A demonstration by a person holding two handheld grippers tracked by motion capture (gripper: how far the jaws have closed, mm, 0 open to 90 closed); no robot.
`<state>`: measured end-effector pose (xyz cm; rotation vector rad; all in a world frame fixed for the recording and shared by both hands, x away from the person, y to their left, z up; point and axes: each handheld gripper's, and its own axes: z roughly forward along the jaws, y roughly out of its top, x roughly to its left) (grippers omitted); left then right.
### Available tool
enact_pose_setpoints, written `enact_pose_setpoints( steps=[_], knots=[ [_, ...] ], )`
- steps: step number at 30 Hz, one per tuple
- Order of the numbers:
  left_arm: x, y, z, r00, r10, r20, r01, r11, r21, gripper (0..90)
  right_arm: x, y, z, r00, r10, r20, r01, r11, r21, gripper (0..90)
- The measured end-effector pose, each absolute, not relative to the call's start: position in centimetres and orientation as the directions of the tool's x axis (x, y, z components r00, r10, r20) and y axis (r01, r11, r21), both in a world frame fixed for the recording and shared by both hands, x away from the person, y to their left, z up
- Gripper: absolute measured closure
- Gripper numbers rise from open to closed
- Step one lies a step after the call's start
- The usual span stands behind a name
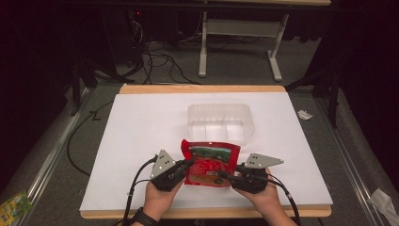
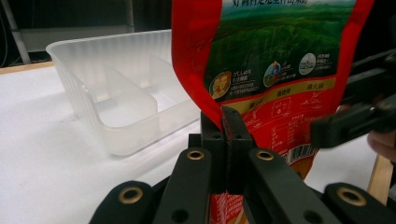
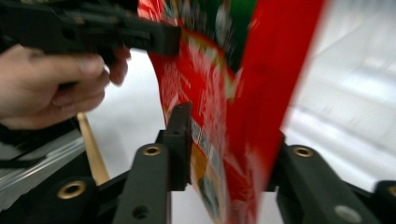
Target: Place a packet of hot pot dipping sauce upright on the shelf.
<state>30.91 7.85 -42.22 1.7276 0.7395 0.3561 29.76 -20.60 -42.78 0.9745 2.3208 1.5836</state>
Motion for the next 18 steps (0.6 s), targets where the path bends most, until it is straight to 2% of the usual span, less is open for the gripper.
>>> enact_pose_setpoints(
  steps=[4,8,15,18],
  knots=[
    [30.84,7.89,-42.2,0.755,0.642,-0.135,0.288,-0.139,0.948,89.7,30.29,-19.8,-43.99,-0.784,0.584,0.211,0.448,0.296,0.844,62.6],
    [30.84,7.97,-42.19,0.754,0.643,-0.134,0.289,-0.141,0.947,89.2,30.32,-19.67,-44.24,-0.78,0.592,0.202,0.448,0.305,0.84,64.7],
    [30.81,8.01,-42.22,0.749,0.648,-0.138,0.297,-0.143,0.944,88.0,30.52,-19.99,-44.12,-0.778,0.592,0.211,0.453,0.294,0.842,79.8],
    [30.88,8.05,-42.28,0.746,0.652,-0.14,0.302,-0.143,0.943,87.1,30.5,-19.94,-44.15,-0.787,0.582,0.204,0.444,0.306,0.842,82.1]
  ],
)
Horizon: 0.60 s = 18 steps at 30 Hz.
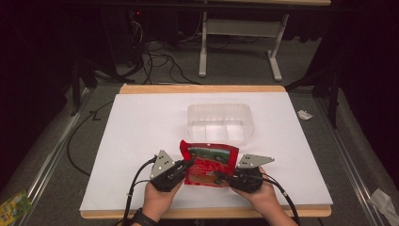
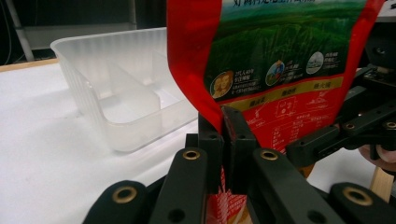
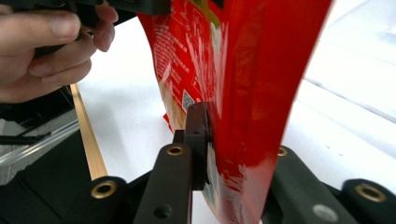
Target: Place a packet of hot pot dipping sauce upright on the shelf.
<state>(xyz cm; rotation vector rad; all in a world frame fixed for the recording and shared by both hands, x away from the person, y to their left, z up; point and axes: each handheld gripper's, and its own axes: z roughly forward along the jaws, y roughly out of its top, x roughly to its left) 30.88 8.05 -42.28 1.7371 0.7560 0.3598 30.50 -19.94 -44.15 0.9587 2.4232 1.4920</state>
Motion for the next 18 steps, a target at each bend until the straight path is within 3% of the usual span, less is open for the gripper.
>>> enact_pose_setpoints(
  steps=[18],
  knots=[
    [30.7,9.8,-42.3,0.725,0.673,-0.145,0.305,-0.125,0.944,59.5,30.6,-19.9,-44.1,-0.784,0.577,0.229,0.465,0.301,0.833,85.9]
  ],
)
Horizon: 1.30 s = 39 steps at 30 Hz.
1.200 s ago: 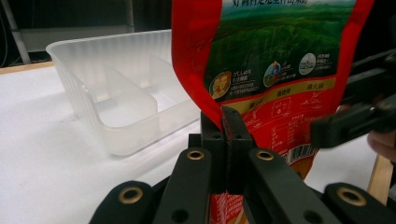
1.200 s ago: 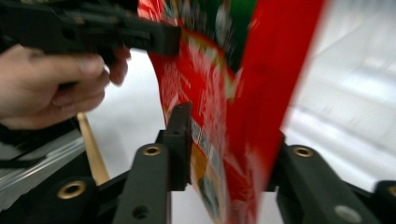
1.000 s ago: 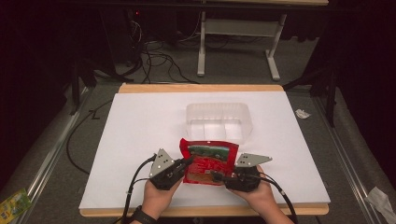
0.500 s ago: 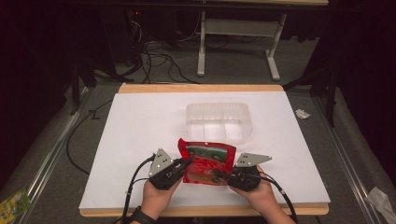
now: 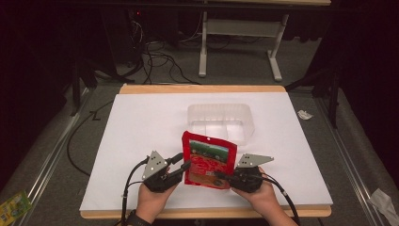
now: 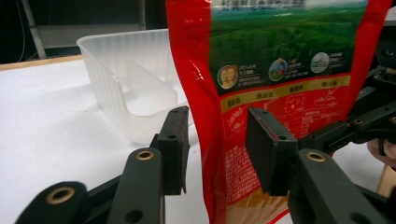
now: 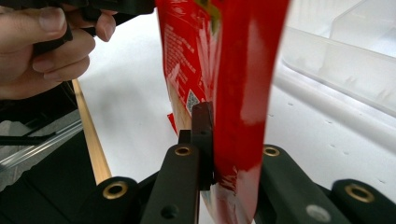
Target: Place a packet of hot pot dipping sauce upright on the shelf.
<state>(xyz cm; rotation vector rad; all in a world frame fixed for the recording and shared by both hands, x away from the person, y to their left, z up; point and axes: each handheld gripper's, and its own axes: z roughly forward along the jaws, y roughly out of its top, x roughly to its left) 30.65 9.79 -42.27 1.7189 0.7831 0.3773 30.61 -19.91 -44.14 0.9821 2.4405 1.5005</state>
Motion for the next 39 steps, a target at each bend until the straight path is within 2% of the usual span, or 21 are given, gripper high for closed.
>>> enact_pose_setpoints(
  steps=[7,19,39],
  knots=[
    [30.5,10.4,-42.3,0.721,0.681,-0.128,0.294,-0.134,0.946,52.2,30.6,-20.0,-44.1,-0.787,0.567,0.243,0.467,0.291,0.835,86.2],
    [30.6,11.2,-42.3,0.709,0.697,-0.109,0.297,-0.154,0.942,49.5,30.3,-20.2,-43.5,-0.777,0.577,0.25,0.464,0.256,0.848,86.9],
    [30.6,12.5,-42.5,0.695,0.716,-0.067,0.301,-0.206,0.931,39.0,29.9,-22.1,-41.9,-0.728,0.649,0.222,0.426,0.174,0.888,86.9]
  ],
)
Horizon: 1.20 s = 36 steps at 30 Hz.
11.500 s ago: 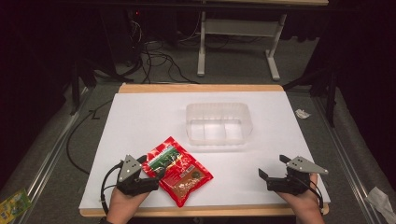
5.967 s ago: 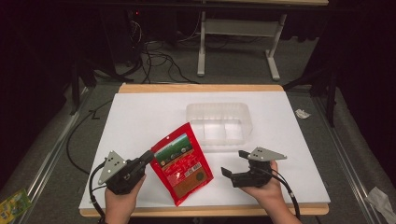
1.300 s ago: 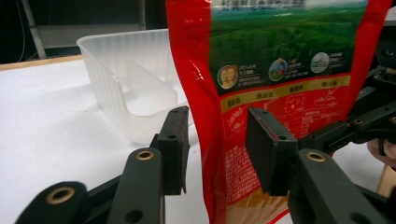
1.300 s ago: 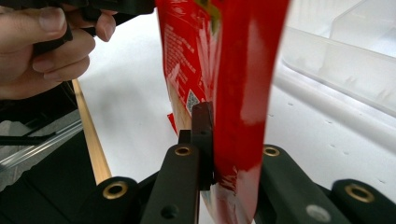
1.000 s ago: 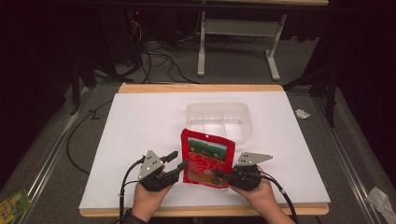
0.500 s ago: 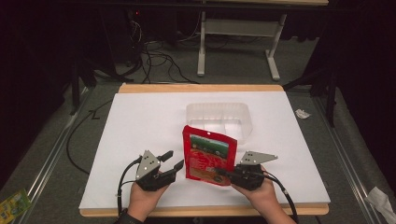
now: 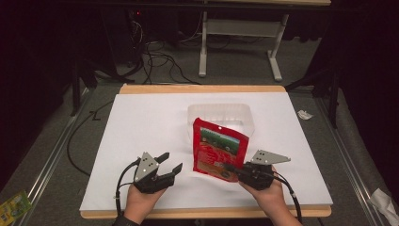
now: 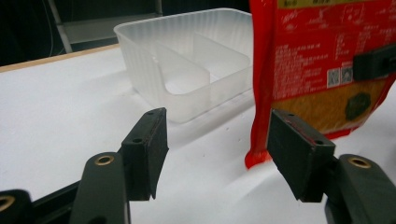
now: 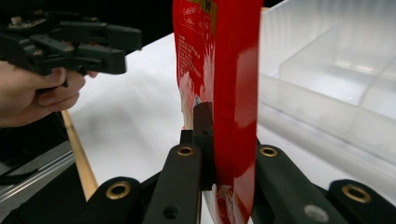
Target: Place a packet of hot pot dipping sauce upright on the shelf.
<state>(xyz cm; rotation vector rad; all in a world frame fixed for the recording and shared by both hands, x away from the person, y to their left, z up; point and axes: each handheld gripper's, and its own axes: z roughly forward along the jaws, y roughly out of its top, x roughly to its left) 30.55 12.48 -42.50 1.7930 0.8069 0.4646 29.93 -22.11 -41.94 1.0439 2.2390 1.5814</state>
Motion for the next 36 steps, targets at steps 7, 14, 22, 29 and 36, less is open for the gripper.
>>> enact_pose_setpoints(
  steps=[7,14,22,29,36],
  knots=[
    [30.4,13.7,-42.8,0.689,0.72,-0.085,0.327,-0.204,0.923,36.9,30.0,-23.5,-41.2,-0.69,0.695,0.202,0.408,0.142,0.902,86.8],
    [29.6,14.7,-43.0,0.69,0.721,-0.062,0.323,-0.23,0.918,34.4,30.1,-24.7,-40.8,-0.658,0.728,0.194,0.399,0.118,0.91,86.9],
    [29.4,15.7,-43.4,0.684,0.724,-0.087,0.347,-0.219,0.912,34.3,30.2,-26.3,-40.2,-0.616,0.764,0.19,0.386,0.083,0.919,86.9],
    [29.7,15.5,-43.4,0.696,0.711,-0.096,0.344,-0.213,0.914,33.7,30.3,-27.7,-39.8,-0.576,0.796,0.184,0.373,0.056,0.926,86.9],
    [29.7,15.4,-43.3,0.712,0.695,-0.096,0.333,-0.214,0.919,33.5,30.1,-29.1,-39.3,-0.519,0.835,0.185,0.358,0.016,0.934,86.9]
  ],
)
